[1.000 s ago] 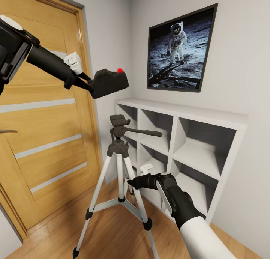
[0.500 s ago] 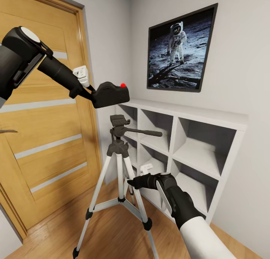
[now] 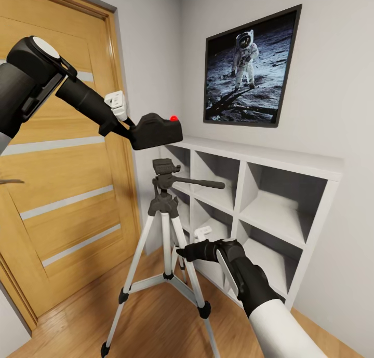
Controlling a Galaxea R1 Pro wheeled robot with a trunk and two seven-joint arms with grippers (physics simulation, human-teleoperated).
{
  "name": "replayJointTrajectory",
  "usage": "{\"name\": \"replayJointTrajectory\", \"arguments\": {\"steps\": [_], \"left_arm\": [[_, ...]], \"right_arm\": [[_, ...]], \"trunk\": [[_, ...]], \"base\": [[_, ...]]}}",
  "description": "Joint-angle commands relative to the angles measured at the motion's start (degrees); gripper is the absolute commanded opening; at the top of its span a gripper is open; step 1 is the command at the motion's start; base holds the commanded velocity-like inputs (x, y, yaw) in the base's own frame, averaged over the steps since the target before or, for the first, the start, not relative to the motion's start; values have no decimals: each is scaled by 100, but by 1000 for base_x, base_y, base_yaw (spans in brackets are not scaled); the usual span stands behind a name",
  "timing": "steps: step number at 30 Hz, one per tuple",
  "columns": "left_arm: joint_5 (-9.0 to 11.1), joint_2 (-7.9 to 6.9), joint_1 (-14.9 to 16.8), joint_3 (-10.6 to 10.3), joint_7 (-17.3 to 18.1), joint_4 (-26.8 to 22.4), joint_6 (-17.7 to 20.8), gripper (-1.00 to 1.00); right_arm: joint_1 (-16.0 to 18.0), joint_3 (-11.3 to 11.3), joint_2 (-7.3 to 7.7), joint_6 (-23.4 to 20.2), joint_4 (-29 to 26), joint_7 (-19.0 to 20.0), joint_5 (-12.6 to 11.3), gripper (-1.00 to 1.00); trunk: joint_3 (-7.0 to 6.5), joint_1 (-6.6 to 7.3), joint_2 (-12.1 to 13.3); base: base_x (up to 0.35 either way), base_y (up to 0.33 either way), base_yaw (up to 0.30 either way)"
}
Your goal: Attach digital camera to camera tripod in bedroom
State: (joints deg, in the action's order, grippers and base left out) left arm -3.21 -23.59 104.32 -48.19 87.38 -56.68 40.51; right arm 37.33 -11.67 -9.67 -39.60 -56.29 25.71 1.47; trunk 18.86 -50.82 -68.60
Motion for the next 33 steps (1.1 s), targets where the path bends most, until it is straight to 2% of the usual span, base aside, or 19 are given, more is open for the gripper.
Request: {"name": "replayJointTrajectory", "arguments": {"steps": [1,7,9,10,11,13,15,17,18,22,33], "left_arm": [[-33,-16,9,-16,42,-11,47,-100],[6,0,9,-65,98,16,83,-100],[13,3,9,-172,99,33,90,-100],[33,3,9,-354,101,46,97,-100],[52,3,9,-422,100,49,97,-100],[233,3,9,-646,95,62,104,-100],[454,0,9,-735,83,79,111,-100],[756,1,9,-792,61,137,138,-100],[1022,-4,9,-820,45,214,428,-100],[1048,8,9,-763,42,205,605,-100],[1027,-17,9,-740,42,188,633,-100]], "right_arm": [[2,3,0,-4,4,21,169,-100],[2,6,0,-4,4,21,170,-100],[2,6,-1,-4,4,21,170,-100],[2,6,0,-4,4,21,170,-100],[2,6,-2,-4,4,21,170,-100],[2,1,-2,-4,4,21,170,-100],[2,3,-2,-4,4,21,170,-100],[2,5,-3,-4,4,21,170,-100],[2,6,0,-4,4,21,170,-100],[2,6,0,-4,4,21,170,-100],[2,6,0,-4,4,21,170,-100]], "trunk": [[9,-1,-4],[9,-1,-4],[9,-1,-4],[9,-1,-4],[9,-1,-4],[9,-1,-4],[9,-1,-4],[9,-1,-4],[9,-1,-4],[9,-1,-4],[9,-1,-4]], "base": [[0,0,0],[0,0,0],[0,0,0],[0,0,0],[0,0,0],[0,0,0],[0,0,0],[0,0,0],[0,0,0],[0,0,0],[0,0,0]]}}
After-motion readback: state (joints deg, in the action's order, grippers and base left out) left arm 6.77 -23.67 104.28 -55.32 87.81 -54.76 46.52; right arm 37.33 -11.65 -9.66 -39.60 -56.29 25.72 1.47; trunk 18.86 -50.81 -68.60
